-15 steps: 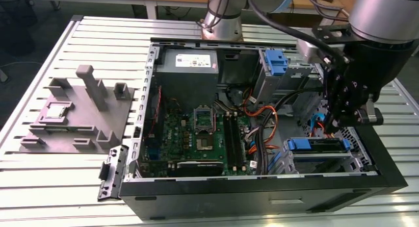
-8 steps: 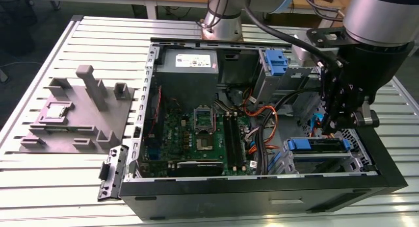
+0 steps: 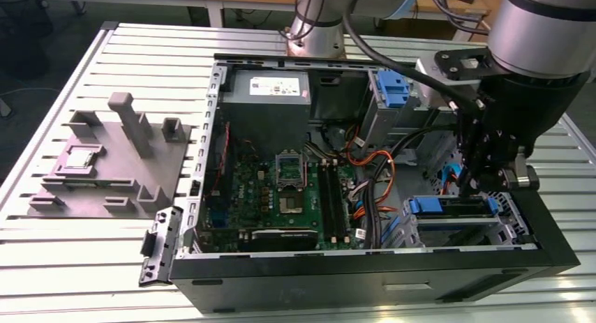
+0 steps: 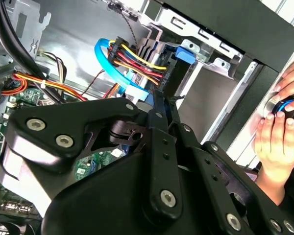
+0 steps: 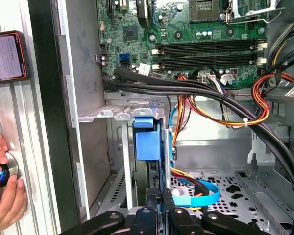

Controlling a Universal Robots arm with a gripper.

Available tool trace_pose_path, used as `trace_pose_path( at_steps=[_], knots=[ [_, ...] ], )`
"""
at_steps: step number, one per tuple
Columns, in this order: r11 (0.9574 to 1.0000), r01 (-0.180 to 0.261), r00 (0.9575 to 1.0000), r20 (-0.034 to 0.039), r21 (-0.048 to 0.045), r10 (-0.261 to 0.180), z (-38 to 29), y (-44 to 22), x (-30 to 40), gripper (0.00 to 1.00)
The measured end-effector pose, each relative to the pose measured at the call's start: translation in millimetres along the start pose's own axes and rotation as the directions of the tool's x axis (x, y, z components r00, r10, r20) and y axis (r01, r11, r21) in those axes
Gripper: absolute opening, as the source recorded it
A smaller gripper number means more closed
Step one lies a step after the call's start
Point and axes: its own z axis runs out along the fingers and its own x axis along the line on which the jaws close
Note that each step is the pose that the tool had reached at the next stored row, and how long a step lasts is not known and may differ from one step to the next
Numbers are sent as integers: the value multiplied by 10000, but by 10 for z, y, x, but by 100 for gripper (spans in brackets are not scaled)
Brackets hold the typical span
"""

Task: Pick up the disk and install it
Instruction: 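Insert the second disk wire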

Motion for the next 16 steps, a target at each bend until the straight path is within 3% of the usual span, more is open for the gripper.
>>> trace_pose_path(
  at_steps=[6, 16],
  knots=[
    [10000, -41, 9998, 220, 31, 40, 15, 36, 47, 16],
    [9999, 23, 9988, 479, 155, -31, 39, 64, 78, 16]
  ],
)
